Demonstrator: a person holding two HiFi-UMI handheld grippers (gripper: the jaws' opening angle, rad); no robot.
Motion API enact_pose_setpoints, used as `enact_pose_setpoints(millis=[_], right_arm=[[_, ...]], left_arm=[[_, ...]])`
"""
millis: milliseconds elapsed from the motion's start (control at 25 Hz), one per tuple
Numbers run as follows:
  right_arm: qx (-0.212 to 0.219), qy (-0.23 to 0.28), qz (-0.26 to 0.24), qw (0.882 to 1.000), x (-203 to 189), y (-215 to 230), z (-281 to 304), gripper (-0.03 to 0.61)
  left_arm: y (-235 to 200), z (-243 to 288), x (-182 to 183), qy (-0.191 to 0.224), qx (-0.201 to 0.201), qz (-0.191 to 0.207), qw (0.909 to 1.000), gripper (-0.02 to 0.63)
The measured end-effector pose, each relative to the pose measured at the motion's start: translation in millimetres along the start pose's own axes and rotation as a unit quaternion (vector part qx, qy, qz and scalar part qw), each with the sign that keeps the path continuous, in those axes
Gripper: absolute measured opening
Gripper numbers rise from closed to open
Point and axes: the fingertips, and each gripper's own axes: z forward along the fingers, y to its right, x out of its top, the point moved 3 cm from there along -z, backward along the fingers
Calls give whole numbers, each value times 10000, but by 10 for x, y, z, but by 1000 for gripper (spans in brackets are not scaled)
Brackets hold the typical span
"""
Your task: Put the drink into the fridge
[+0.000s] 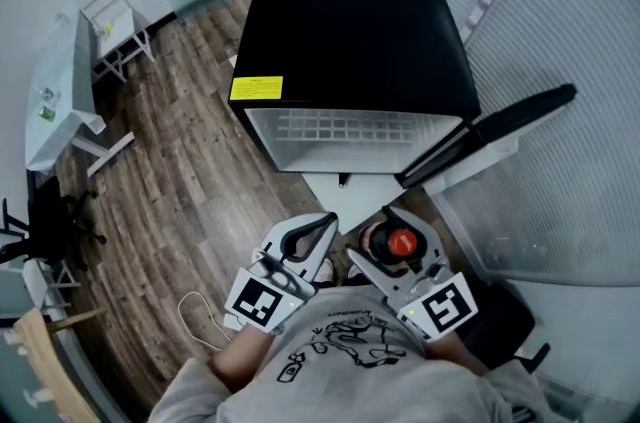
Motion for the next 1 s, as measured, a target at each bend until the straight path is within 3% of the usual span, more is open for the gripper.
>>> enact_pose_setpoints(millis=[240,1000], right_arm=[[75,-9,-72,9999,37,160,-69,325],[37,-263,113,9996,-200,381,-246,325]], left_arm=[[8,155,53,73,111,87,9999,2],[155,390,-177,-220,27,39,9997,2]])
